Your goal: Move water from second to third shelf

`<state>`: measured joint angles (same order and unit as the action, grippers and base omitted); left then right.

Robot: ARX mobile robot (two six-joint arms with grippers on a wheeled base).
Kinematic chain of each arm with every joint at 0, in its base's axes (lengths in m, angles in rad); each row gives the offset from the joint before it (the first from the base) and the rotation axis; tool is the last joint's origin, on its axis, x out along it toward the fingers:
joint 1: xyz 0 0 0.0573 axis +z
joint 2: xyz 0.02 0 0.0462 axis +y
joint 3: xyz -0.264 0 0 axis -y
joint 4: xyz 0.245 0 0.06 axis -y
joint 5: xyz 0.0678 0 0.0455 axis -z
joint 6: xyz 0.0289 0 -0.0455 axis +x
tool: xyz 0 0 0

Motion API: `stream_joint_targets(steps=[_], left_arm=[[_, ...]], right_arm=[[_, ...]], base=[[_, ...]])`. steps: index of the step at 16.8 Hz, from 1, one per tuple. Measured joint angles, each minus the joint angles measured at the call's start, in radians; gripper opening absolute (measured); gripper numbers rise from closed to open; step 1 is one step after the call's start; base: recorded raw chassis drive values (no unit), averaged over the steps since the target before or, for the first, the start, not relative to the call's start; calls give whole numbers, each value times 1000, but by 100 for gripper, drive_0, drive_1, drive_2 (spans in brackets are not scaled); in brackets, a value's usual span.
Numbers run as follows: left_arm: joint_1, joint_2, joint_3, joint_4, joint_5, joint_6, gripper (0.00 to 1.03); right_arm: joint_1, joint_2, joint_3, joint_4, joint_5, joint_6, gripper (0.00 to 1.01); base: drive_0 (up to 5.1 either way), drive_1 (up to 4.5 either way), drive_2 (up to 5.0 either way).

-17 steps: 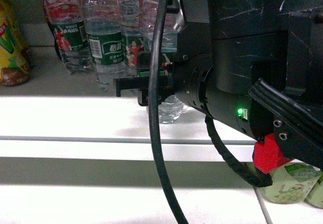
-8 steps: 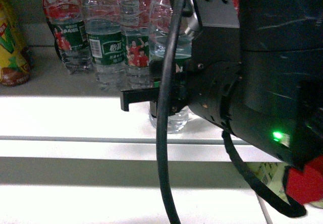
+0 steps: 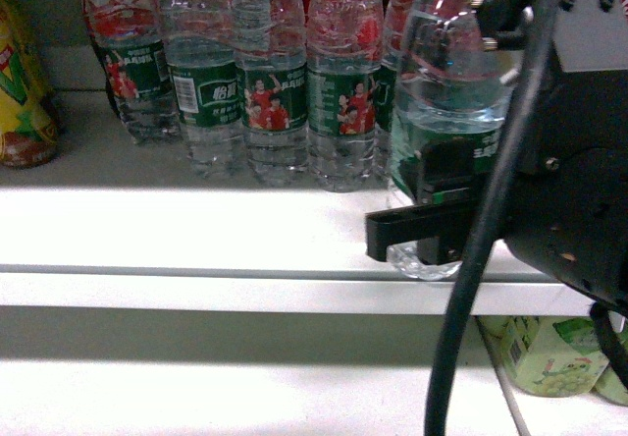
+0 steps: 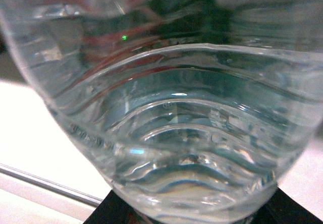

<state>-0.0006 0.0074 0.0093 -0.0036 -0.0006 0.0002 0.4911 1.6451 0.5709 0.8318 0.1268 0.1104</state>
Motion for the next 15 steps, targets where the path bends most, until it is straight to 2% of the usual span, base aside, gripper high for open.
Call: stream_joint_targets(steps=[8,10,15], left_arm=[[0,0,0,0,0,0,98],[0,0,0,0,0,0,98],[0,0,0,0,0,0,98]], right_arm=[[-100,-254,-198,-25,-47,-10,40],[-128,-327,-247,-68,-55,-22,40],[-199,-559,-335,-211,-114,-52,40]], base=[[0,0,0],[0,0,0],[0,0,0]])
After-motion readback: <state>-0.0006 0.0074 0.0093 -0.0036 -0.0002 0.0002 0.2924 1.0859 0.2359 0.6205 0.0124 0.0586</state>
